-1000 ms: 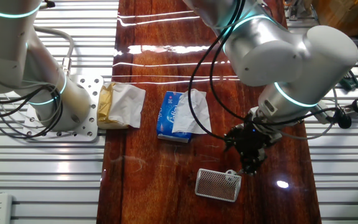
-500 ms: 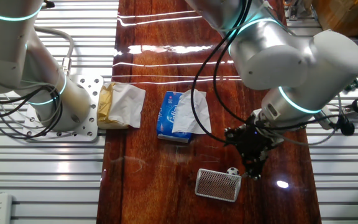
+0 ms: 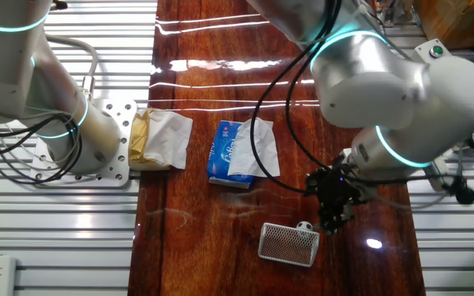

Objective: Push the soccer ball into the goal

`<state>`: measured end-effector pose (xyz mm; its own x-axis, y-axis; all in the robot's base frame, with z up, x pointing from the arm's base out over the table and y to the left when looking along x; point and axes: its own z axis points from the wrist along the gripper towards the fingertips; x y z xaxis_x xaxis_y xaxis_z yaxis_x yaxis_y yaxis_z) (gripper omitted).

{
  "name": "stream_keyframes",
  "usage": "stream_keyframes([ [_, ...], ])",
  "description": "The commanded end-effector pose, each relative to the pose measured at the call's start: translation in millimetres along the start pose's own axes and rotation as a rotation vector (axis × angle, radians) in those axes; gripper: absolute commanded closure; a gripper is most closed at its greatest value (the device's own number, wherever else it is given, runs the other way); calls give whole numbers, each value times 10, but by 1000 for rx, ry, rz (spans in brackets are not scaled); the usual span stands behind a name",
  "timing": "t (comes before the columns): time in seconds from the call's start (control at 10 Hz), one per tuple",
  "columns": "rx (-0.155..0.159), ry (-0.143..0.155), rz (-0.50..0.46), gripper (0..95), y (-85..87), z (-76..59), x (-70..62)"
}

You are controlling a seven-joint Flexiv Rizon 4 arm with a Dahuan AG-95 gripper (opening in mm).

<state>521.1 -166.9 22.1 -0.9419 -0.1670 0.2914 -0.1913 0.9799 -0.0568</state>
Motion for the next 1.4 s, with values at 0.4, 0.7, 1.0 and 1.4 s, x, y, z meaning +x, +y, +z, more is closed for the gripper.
stream_keyframes([
  [0.4,-96,-22,210,950,25,-81,-57],
  [0.7,-97,-27,290,950,8,-49,-85],
  [1.0,-100,-43,338,950,-24,17,-142],
  [1.4,-98,-4,364,950,-35,51,-139],
])
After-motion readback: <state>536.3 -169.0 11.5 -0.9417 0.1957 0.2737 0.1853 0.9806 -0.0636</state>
